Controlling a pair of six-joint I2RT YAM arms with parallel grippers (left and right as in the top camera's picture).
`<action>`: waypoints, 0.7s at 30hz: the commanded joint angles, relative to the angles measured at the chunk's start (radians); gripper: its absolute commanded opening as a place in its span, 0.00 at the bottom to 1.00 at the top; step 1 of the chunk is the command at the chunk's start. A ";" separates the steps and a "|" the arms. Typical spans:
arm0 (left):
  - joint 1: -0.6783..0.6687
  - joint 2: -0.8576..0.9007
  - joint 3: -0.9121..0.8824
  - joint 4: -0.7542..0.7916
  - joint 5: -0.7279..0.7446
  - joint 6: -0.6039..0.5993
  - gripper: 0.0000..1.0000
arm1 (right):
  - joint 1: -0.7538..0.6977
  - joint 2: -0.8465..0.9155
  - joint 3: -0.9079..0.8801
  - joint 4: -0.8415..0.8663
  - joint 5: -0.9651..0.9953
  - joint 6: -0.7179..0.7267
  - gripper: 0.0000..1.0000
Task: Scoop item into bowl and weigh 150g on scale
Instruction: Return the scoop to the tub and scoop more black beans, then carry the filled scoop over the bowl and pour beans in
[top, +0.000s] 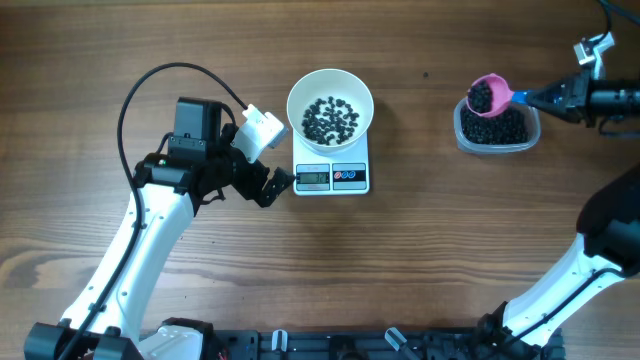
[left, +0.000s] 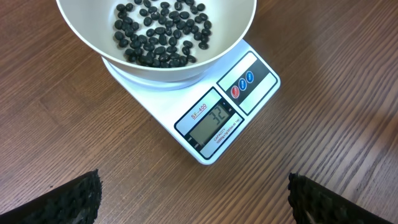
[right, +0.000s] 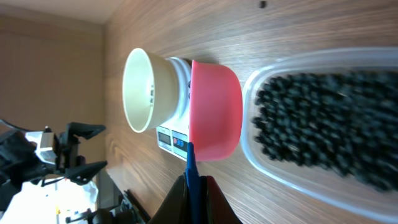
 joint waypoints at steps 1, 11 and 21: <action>0.003 0.002 -0.004 0.000 0.019 0.005 1.00 | 0.085 0.016 -0.001 -0.001 -0.078 0.023 0.04; 0.003 0.002 -0.004 0.000 0.019 0.005 1.00 | 0.365 0.016 0.046 0.057 -0.132 0.134 0.04; 0.003 0.002 -0.004 0.000 0.019 0.005 1.00 | 0.636 0.016 0.229 0.235 0.311 0.414 0.04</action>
